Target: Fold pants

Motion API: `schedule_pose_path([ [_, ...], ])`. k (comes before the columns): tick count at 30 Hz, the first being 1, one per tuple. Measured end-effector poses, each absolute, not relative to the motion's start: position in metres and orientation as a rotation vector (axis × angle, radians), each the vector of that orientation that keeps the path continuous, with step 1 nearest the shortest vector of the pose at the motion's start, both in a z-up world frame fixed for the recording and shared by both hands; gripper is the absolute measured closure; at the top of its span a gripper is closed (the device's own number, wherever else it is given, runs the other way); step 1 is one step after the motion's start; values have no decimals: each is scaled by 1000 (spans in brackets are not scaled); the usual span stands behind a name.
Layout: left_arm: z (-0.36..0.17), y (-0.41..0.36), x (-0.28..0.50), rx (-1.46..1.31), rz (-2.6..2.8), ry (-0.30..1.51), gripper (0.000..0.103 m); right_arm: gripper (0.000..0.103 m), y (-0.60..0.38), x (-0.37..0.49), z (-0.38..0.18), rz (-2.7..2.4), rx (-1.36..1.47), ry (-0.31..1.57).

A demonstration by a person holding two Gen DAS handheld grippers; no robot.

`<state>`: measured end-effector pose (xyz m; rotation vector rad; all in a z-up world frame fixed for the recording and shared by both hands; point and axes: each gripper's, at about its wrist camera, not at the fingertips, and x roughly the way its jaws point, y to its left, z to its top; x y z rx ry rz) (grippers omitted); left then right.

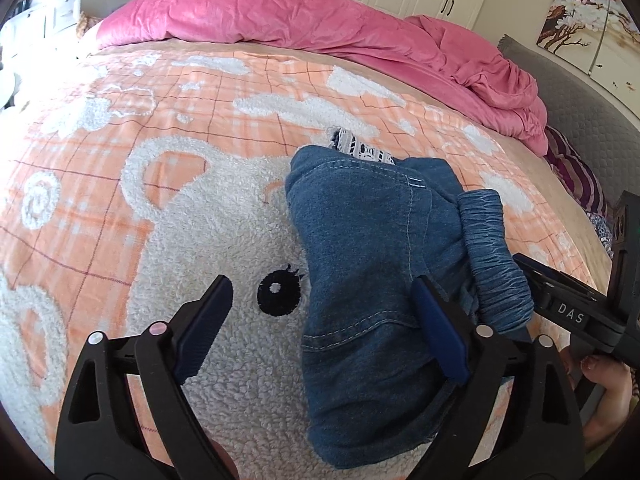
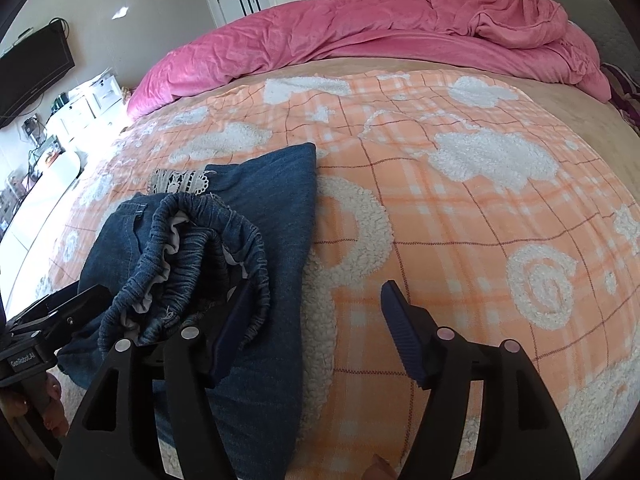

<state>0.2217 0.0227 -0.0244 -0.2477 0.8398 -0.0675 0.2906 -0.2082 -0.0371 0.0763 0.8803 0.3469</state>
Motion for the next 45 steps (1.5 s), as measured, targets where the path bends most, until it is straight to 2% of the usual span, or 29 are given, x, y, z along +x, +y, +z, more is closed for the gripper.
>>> schedule_pose_path([
  [7, -19, 27, 214, -240, -48, 827, 10, 35, -211, 284, -33, 344, 85, 870],
  [18, 3, 24, 184, -251, -32, 758, 9, 32, -216, 248, -10, 349, 70, 781],
  [19, 6, 23, 179, -252, -29, 747, 9, 30, -217, 242, -7, 348, 70, 768],
  [20, 8, 22, 173, -253, -29, 737, 9, 20, -218, 236, -5, 349, 72, 758],
  [21, 10, 21, 168, -252, -28, 731, 9, 16, -220, 231, -3, 348, 73, 748],
  [28, 17, 14, 133, -234, -29, 707, 9, 15, -225, 194, 19, 367, 59, 658],
  [30, 20, 12, 122, -230, -29, 699, 9, 9, -226, 182, 26, 373, 55, 632],
  [45, 35, 11, 57, -199, -9, 659, 9, 5, -238, 109, 50, 368, -7, 556],
])
